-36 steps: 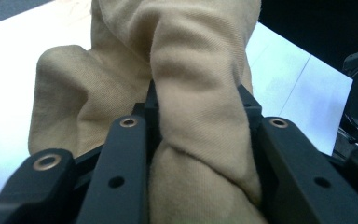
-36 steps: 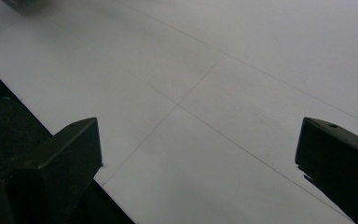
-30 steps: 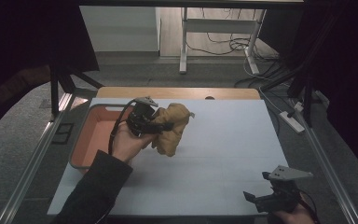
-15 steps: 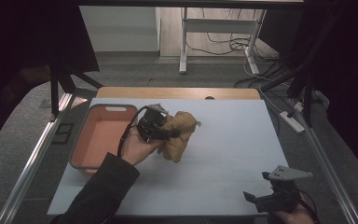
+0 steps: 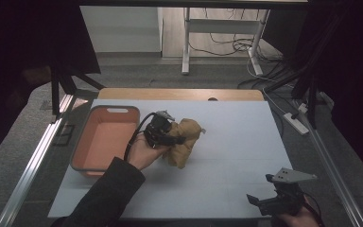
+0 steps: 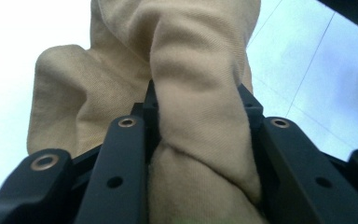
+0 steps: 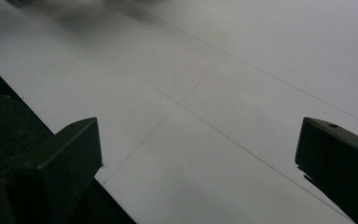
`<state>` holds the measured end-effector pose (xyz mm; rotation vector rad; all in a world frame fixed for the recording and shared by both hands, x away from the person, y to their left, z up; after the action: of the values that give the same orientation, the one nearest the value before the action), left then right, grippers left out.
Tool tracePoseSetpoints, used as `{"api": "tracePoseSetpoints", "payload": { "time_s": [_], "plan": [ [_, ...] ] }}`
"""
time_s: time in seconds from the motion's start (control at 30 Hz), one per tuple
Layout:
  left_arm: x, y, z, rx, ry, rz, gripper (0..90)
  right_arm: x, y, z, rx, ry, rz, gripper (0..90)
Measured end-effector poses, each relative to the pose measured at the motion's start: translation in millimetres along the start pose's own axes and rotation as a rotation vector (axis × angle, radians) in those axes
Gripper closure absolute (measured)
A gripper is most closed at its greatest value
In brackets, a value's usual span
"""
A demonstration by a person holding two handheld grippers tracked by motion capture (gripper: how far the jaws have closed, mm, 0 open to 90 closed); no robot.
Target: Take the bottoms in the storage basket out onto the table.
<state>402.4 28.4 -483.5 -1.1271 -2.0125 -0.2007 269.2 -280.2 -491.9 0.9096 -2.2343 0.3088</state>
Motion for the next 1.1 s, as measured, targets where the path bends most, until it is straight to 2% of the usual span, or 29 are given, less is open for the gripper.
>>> {"api": "tracePoseSetpoints", "payload": {
  "time_s": [0.47, 0.73, 0.87, 1.1],
  "plan": [
    [-24.6, 2.0, 13.1, -0.01, 0.076, -0.001, 64.2, 0.0, 0.4, 0.2, 0.004, 0.003, -0.002, 0.6],
    [-36.4, 5.5, 21.9, 0.005, 0.112, 0.004, 62.8, -0.4, 0.9, 0.2, 0.008, 0.004, -0.005, 0.6],
    [-43.9, 5.6, 26.9, 0.0, 0.14, 0.0, 62.0, -0.5, 1.0, 0.3, 0.01, 0.006, -0.005, 0.6],
    [-54.6, 4.3, 32.7, -0.009, 0.159, 0.001, 60.0, -0.6, 1.4, 0.4, 0.014, 0.007, -0.007, 0.6]
  ]
}}
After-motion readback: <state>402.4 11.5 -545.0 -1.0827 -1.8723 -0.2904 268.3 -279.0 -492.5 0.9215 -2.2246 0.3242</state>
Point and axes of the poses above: each handheld gripper's, and its own axes: x roughly backward along the jaws, z roughly out of its underside, y roughly to its left, the point moved 7 cm from there along -x, roughly forward along the jaws
